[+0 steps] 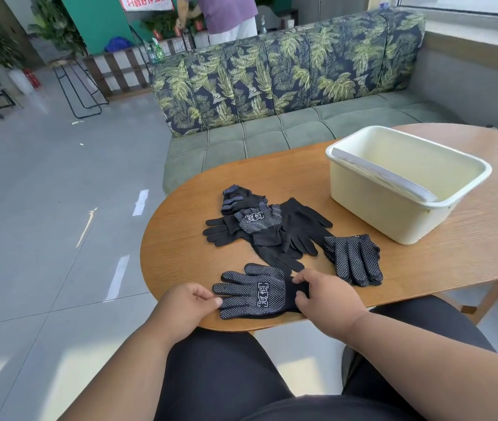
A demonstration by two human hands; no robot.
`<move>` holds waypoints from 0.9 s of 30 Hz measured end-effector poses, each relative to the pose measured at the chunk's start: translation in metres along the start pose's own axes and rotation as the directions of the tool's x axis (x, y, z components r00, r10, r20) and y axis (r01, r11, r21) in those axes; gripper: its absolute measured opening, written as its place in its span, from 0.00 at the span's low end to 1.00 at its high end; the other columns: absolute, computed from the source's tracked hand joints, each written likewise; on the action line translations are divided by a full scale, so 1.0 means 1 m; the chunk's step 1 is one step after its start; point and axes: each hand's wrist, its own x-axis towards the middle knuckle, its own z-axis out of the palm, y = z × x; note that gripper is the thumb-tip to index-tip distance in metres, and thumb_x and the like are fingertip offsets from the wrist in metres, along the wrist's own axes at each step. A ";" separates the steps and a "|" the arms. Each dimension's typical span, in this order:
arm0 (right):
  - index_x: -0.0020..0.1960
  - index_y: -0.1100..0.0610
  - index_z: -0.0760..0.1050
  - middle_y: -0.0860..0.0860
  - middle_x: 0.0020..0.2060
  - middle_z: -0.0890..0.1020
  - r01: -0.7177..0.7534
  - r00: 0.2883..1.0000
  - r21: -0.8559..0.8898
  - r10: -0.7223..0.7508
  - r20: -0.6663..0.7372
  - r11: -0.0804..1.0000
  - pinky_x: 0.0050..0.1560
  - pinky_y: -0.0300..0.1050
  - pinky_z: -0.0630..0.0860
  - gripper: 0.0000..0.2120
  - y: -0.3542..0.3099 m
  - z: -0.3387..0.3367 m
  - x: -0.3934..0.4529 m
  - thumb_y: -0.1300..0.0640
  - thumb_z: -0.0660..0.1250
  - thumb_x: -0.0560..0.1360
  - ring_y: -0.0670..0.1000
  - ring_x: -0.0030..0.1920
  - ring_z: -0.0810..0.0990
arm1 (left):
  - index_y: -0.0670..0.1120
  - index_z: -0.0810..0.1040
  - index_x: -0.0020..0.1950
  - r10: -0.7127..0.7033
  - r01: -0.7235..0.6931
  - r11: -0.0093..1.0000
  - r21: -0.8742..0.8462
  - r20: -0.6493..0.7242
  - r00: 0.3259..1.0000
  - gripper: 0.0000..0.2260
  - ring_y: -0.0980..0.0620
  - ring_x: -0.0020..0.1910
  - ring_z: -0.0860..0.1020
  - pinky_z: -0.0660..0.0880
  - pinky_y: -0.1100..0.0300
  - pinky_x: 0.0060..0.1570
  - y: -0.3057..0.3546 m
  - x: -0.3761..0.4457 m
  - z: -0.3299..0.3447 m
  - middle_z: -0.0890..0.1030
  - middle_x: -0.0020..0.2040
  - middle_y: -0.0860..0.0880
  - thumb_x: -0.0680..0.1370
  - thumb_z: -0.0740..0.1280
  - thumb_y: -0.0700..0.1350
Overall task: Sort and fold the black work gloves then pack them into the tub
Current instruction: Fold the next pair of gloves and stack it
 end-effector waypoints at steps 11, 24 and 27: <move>0.64 0.43 0.75 0.42 0.34 0.76 0.017 1.000 -0.028 -0.018 -0.015 0.999 0.41 0.43 0.70 0.15 0.002 0.003 0.001 0.46 0.64 0.78 0.49 0.42 0.77 | 0.55 0.83 0.47 0.050 -0.045 0.992 0.119 -0.035 0.998 0.06 0.57 0.48 0.81 0.78 0.58 0.50 -0.002 0.003 0.008 0.85 0.45 0.56 0.82 0.70 0.54; 0.63 0.42 0.75 0.41 0.34 0.76 0.015 1.000 -0.018 -0.015 -0.027 1.000 0.40 0.43 0.72 0.15 0.000 0.002 0.000 0.43 0.64 0.77 0.47 0.41 0.78 | 0.56 0.83 0.43 0.109 -0.103 0.984 0.142 -0.035 0.993 0.14 0.60 0.44 0.81 0.76 0.60 0.43 0.005 -0.017 0.013 0.84 0.43 0.58 0.74 0.73 0.66; 0.63 0.42 0.75 0.41 0.37 0.77 0.017 0.999 -0.027 -0.018 -0.035 0.999 0.43 0.42 0.73 0.16 -0.003 0.001 -0.001 0.40 0.66 0.76 0.48 0.44 0.79 | 0.58 0.83 0.46 0.128 -0.128 0.984 0.123 0.011 0.992 0.12 0.60 0.44 0.82 0.79 0.60 0.47 -0.002 -0.019 0.018 0.83 0.44 0.58 0.73 0.75 0.64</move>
